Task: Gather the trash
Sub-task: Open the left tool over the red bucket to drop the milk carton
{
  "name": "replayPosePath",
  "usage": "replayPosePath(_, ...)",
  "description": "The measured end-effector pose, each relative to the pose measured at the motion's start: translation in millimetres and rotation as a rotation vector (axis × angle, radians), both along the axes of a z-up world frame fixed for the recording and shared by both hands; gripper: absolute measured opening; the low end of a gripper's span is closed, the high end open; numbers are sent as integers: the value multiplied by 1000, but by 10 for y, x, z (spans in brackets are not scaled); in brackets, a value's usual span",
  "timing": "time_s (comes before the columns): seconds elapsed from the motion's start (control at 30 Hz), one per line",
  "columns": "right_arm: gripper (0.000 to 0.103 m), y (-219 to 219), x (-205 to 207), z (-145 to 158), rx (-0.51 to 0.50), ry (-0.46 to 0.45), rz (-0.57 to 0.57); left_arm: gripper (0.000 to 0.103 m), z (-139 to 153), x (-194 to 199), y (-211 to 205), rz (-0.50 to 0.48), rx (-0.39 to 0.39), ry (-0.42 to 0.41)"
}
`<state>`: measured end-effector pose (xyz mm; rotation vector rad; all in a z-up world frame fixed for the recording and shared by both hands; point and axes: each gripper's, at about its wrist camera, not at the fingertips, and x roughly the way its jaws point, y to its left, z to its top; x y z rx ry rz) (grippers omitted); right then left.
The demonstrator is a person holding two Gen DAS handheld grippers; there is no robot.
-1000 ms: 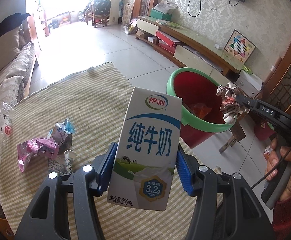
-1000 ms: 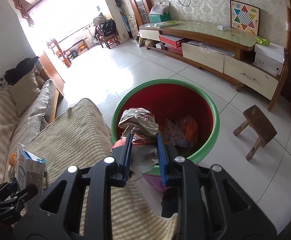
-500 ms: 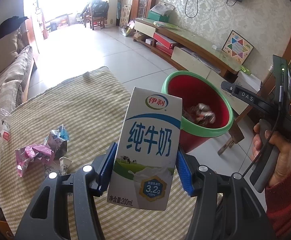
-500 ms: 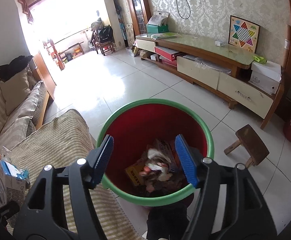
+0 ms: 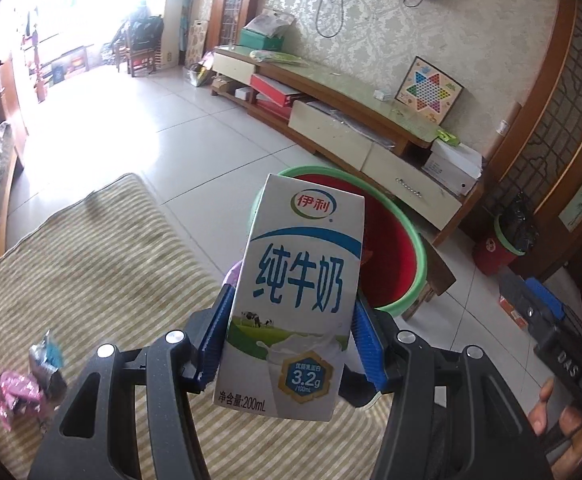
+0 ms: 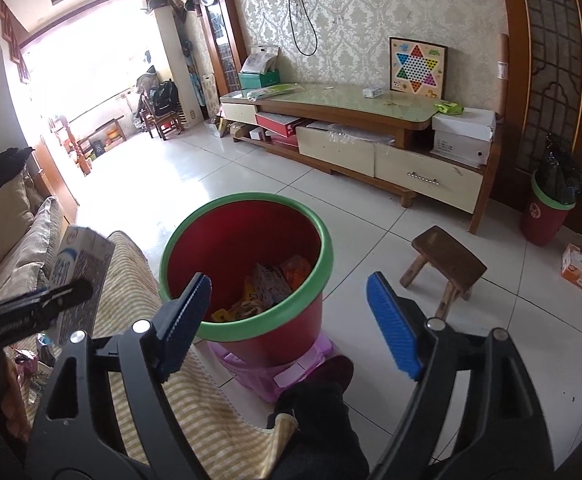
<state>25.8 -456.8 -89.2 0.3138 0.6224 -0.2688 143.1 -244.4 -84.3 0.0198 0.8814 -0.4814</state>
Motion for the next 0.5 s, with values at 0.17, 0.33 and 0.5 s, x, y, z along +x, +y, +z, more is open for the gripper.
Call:
replayPosePath(0.17, 79, -118, -99, -55, 21, 11, -29, 54, 25, 255, -493, -79, -14, -28)
replayPosePath(0.33, 79, -153, -125, -103, 46, 14, -45, 80, -39, 546, -789, -81, 35, -4)
replayPosePath(0.5, 79, -110, -80, -122, 43, 28, -39, 80, 75, 451, -655, -54, 8, -36)
